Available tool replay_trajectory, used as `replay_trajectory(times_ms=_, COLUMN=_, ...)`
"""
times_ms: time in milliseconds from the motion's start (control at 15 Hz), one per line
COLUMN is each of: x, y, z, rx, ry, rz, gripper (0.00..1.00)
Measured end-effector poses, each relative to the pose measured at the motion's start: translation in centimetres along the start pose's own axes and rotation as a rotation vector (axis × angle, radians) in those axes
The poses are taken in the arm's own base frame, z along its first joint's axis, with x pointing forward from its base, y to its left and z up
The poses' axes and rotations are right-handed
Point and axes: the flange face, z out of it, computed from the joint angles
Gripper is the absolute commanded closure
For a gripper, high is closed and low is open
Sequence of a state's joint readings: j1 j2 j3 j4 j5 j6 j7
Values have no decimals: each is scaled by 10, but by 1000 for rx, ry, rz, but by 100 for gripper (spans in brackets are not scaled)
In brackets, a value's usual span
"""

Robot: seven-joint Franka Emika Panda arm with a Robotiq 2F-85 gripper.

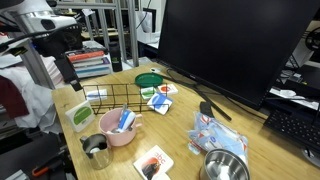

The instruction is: Place the green book between the wire rack and the silver bowl

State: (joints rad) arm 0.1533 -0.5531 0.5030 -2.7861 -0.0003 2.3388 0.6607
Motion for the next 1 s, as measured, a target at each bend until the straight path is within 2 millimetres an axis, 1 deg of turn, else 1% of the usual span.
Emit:
replay_trajectory(times_ms=400, x=2, y=0, z=3, rx=6, ry=-4, rz=1, gripper=0)
replay_trajectory(times_ms=533, x=0, y=-2, z=6, rx=4, ry=-16, rz=-5, gripper=0)
replay_trajectory(times_ms=667, x=-4, y=-6, z=18, rx=-6, ry=-48, rz=-25, gripper=0)
replay_trajectory(times_ms=1000, x=-19, y=-19, z=58, rx=-38, ry=-158, rz=-80, gripper=0)
